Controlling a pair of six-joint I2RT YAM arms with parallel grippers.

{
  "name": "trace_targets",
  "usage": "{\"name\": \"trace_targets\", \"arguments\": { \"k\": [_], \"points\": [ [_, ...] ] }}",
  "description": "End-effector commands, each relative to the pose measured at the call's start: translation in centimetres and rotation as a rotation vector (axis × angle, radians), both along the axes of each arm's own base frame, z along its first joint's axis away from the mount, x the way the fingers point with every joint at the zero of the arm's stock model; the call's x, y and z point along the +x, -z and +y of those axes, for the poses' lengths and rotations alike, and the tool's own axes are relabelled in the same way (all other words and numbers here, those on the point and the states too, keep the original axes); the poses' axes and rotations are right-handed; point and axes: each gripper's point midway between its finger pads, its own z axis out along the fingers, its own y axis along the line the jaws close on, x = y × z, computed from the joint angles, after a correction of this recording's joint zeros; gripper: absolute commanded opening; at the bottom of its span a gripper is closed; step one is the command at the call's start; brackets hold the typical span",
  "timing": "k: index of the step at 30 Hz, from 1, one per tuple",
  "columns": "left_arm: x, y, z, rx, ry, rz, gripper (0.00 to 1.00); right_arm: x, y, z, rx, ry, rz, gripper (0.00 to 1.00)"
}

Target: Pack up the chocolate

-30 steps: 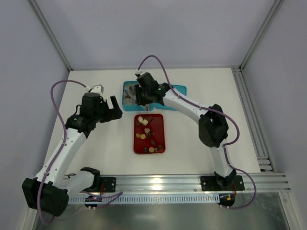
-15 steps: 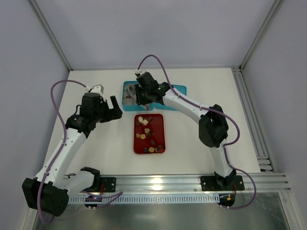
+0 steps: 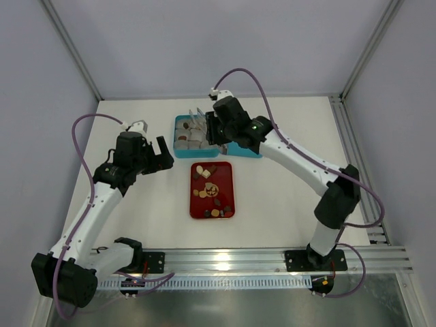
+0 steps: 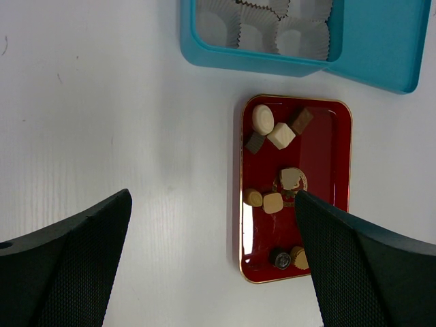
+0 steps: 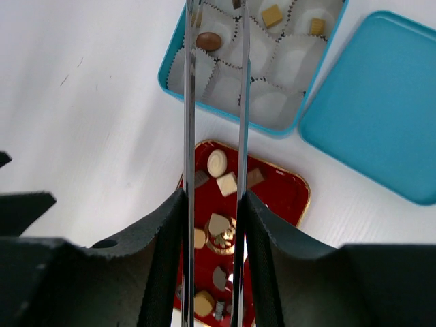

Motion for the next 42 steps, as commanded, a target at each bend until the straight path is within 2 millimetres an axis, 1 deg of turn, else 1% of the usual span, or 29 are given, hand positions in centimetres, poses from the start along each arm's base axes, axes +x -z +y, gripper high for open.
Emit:
{"name": "trace_targets", "arguments": {
  "k": [1, 3, 4, 5, 6, 7, 8, 9, 10, 11, 12, 14, 15, 17, 21, 24, 30, 36, 42],
  "points": [
    [0.0, -0.2, 0.2, -0.003, -0.003, -0.011, 1.00, -3.0, -3.3, -2.8, 0.023, 0.019, -0.052, 0.41],
    [0.0, -0.3, 0.2, -0.004, -0.002, -0.015, 1.00, -4.6, -2.9, -3.9, 0.011, 0.026, -0.037, 0.41],
    [0.0, -0.4, 0.2, -0.004, -0.003, -0.017, 1.00, -5.9, -2.3, -4.8, -0.001, 0.026, -0.024, 0.41],
    [0.0, -0.4, 0.2, -0.005, -0.003, -0.018, 1.00, -7.0, -2.0, -5.0, -0.005, 0.023, -0.017, 0.41],
    [0.0, -0.4, 0.2, -0.004, -0.002, -0.020, 1.00, -8.2, -0.4, -5.7, -0.041, 0.020, 0.015, 0.40],
    [0.0, -0.4, 0.2, -0.004, -0.002, -0.020, 1.00, -9.2, -0.9, -6.2, -0.028, 0.017, 0.009, 0.41],
    [0.0, -0.4, 0.1, -0.005, -0.002, -0.018, 1.00, -10.3, -0.5, -6.0, -0.031, 0.002, 0.017, 0.41],
    [0.0, -0.4, 0.2, -0.005, -0.003, -0.020, 1.00, -11.3, 0.9, -6.4, -0.044, 0.004, 0.051, 0.41],
    [0.0, -0.5, 0.2, -0.005, -0.003, -0.021, 1.00, -12.1, 0.7, -6.6, -0.030, -0.003, 0.050, 0.41],
    [0.0, -0.4, 0.2, -0.004, -0.002, -0.019, 1.00, -13.2, 1.2, -6.1, -0.017, -0.020, 0.074, 0.40],
    [0.0, -0.4, 0.2, -0.005, -0.003, -0.020, 1.00, -14.0, 2.2, -6.4, -0.032, -0.026, 0.096, 0.41],
    [0.0, -0.4, 0.2, -0.005, -0.003, -0.018, 1.00, -15.3, 2.8, -6.1, -0.035, -0.048, 0.111, 0.41],
    [0.0, -0.4, 0.2, -0.003, -0.002, -0.017, 1.00, -15.8, 3.6, -6.1, -0.044, -0.047, 0.130, 0.41],
    [0.1, -0.3, 0.2, -0.003, -0.002, -0.016, 1.00, -16.5, 4.4, -6.0, -0.059, -0.058, 0.150, 0.41],
    [0.1, -0.3, 0.2, -0.003, -0.005, -0.014, 1.00, -17.6, 6.5, -5.7, -0.073, -0.076, 0.198, 0.41],
    [0.1, -0.3, 0.2, -0.002, -0.004, -0.014, 1.00, -17.9, 7.4, -5.7, -0.083, -0.072, 0.217, 0.41],
    [0.1, -0.3, 0.2, -0.003, -0.005, -0.014, 1.00, -18.2, 8.3, -5.5, -0.092, -0.080, 0.234, 0.41],
    [0.0, -0.2, 0.2, -0.003, -0.005, -0.012, 1.00, -18.4, 8.8, -5.0, -0.083, -0.093, 0.246, 0.41],
    [0.0, -0.2, 0.2, -0.002, -0.002, -0.013, 1.00, -18.5, 9.6, -5.0, -0.093, -0.088, 0.262, 0.40]
  ]
}}
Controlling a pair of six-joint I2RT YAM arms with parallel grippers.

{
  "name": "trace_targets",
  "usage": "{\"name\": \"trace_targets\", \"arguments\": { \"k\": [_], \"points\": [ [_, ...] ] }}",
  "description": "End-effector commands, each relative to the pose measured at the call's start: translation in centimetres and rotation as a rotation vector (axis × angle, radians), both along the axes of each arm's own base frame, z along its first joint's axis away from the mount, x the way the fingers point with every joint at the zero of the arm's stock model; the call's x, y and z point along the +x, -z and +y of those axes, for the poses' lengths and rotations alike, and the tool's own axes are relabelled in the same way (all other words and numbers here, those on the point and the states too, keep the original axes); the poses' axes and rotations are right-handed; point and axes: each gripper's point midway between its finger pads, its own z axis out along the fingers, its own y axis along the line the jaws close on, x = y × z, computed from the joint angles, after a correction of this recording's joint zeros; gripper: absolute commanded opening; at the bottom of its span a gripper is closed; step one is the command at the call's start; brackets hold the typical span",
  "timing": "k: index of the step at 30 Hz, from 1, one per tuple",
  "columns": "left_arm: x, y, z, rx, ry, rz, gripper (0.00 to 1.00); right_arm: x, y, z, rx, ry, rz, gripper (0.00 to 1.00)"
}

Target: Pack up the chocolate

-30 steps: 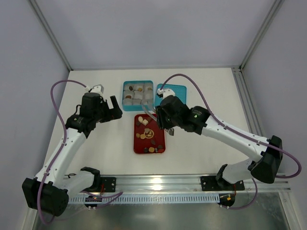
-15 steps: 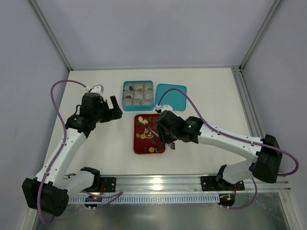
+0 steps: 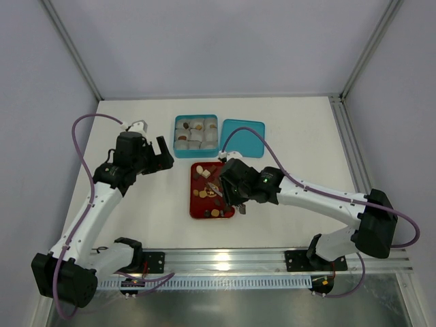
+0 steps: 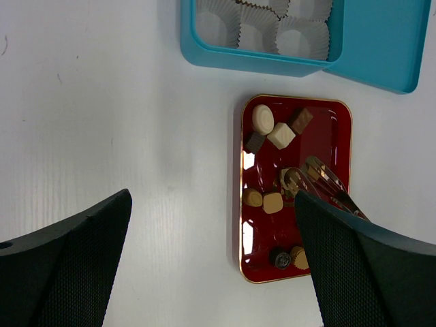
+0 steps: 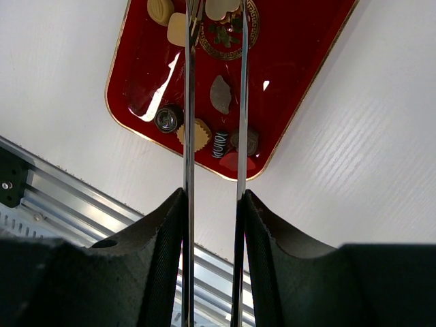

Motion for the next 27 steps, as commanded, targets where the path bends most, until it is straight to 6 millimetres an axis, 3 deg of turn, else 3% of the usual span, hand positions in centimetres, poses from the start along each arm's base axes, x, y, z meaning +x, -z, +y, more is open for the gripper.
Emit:
{"name": "trace_targets", "arguments": {
  "k": [1, 27],
  "points": [
    [0.0, -0.2, 0.2, -0.003, -0.003, -0.012, 1.00, 0.1, -0.1, 0.8, 0.037, 0.006, -0.008, 0.41],
    [0.0, -0.2, 0.2, -0.004, -0.003, -0.015, 1.00, 0.5, 1.7, 1.6, 0.009, 0.008, 0.011, 0.40]
  ]
}}
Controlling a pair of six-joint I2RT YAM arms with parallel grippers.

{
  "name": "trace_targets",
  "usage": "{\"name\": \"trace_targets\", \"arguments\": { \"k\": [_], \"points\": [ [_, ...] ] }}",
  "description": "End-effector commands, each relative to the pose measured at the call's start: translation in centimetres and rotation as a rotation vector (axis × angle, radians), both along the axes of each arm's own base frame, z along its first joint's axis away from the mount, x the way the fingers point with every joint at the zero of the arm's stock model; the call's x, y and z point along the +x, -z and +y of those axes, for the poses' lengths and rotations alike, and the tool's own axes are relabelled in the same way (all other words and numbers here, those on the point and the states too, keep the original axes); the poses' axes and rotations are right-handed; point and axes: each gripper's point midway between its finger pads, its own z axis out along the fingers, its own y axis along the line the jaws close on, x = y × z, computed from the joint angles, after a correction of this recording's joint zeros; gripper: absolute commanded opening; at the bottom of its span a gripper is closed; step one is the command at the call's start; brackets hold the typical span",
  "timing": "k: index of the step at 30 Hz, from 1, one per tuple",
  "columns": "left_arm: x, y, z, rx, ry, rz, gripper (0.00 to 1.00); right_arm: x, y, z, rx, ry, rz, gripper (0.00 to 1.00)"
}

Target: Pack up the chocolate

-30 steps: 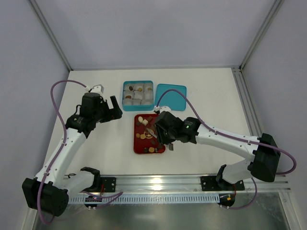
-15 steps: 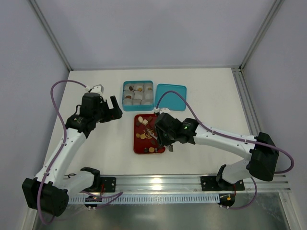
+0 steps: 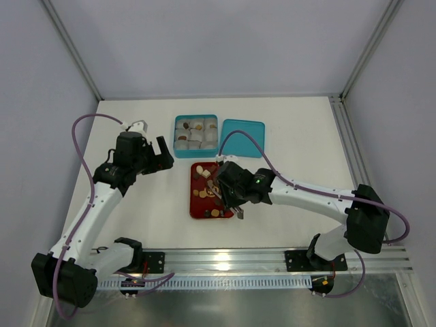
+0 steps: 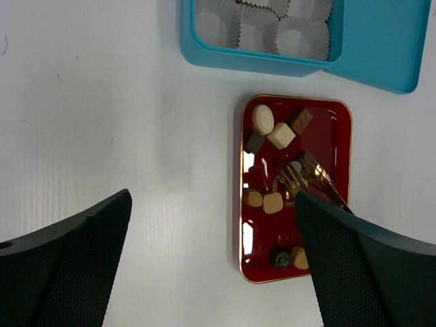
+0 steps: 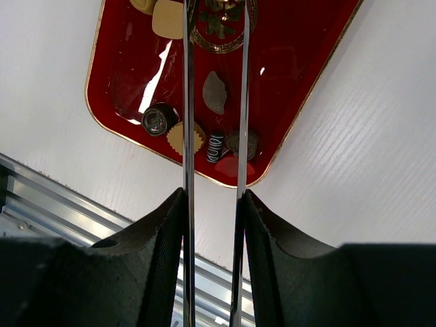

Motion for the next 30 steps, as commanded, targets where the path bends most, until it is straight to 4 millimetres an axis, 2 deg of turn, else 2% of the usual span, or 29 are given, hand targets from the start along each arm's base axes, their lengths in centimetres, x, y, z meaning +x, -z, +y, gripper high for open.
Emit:
{"name": "trace_targets", "arguments": {
  "k": [1, 12, 30],
  "points": [
    [0.0, -0.3, 0.2, -0.004, -0.005, -0.015, 1.00, 0.5, -0.5, 1.2, 0.037, 0.000, -0.019, 0.40],
    [0.0, -0.1, 0.3, -0.001, -0.005, -0.011, 1.00, 0.5, -1.2, 0.9, 0.037, 0.012, -0.027, 0.33],
    [0.0, 0.0, 0.2, -0.002, -0.003, -0.007, 1.00, 0.8, -4.0, 0.0, 0.057, 0.034, -0.077, 0.33]
  ]
}}
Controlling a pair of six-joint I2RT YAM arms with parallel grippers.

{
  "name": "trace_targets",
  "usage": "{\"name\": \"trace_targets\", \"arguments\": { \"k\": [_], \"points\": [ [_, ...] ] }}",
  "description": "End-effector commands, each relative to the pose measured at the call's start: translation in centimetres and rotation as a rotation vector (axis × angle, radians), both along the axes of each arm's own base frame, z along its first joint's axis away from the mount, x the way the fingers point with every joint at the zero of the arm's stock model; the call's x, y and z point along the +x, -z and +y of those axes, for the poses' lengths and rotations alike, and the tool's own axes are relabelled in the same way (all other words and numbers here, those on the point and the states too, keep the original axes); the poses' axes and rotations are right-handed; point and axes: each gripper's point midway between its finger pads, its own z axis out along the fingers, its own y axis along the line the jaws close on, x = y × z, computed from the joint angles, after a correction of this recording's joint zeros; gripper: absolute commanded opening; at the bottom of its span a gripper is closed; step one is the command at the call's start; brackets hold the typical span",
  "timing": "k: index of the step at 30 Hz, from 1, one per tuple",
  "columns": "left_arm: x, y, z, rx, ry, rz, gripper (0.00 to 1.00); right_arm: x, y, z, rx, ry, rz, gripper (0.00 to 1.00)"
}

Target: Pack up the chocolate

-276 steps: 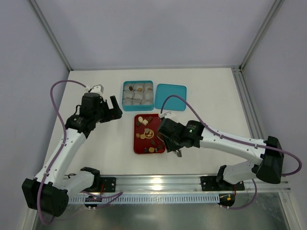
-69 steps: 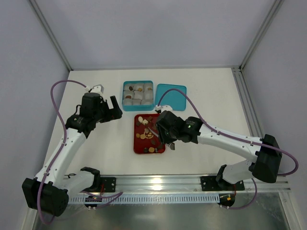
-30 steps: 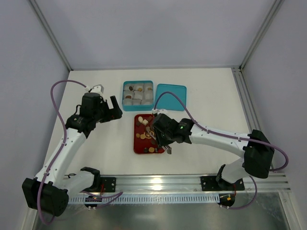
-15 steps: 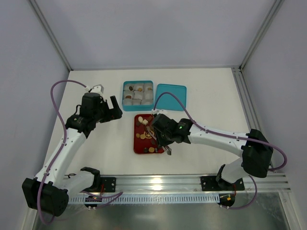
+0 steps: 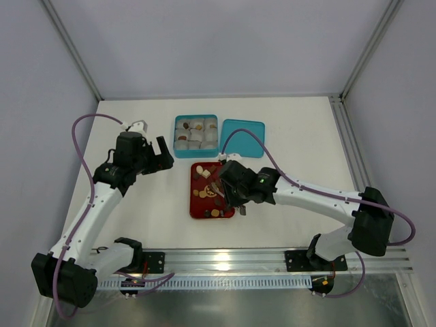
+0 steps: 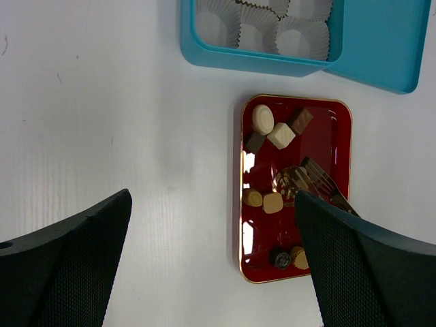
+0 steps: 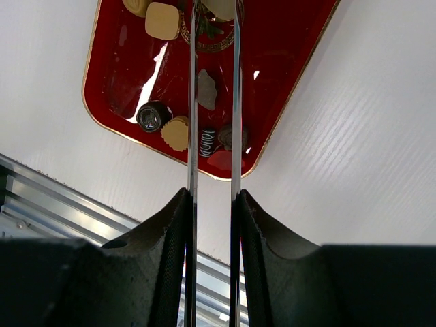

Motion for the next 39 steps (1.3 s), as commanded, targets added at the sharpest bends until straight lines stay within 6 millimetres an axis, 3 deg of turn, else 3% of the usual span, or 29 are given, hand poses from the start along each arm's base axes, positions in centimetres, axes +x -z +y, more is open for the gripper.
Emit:
{"name": "trace_targets", "arguments": {
  "k": [1, 12, 22, 29, 36, 37, 39],
  "points": [
    [0.0, -0.1, 0.2, -0.002, -0.003, -0.009, 1.00, 0.8, -3.2, 0.7, 0.067, 0.021, -0.064, 0.33],
    [0.0, 0.0, 0.2, -0.003, -0.006, -0.007, 1.00, 1.1, -4.7, 0.6, 0.078, 0.022, -0.085, 0.33],
    [0.1, -0.2, 0.2, -0.004, -0.006, -0.012, 1.00, 2.3, -7.5, 0.9, 0.125, 0.016, -0.122, 0.33],
    [0.0, -0.1, 0.2, -0.004, -0.004, -0.010, 1.00, 5.8, -10.1, 1.4, 0.159, 0.033, -0.179, 0.33],
    [0.0, -0.2, 0.2, -0.003, -0.003, -0.010, 1.00, 11.4, -12.5, 2.5, 0.191, 0.058, -0.239, 0.33],
    [0.0, -0.1, 0.2, -0.004, -0.006, -0.010, 1.00, 12.5, -11.8, 2.6, 0.180, 0.064, -0.230, 0.33],
    [0.0, -0.2, 0.2, -0.004, -0.006, -0.012, 1.00, 13.9, -12.4, 3.2, 0.188, 0.060, -0.247, 0.33]
  ]
}}
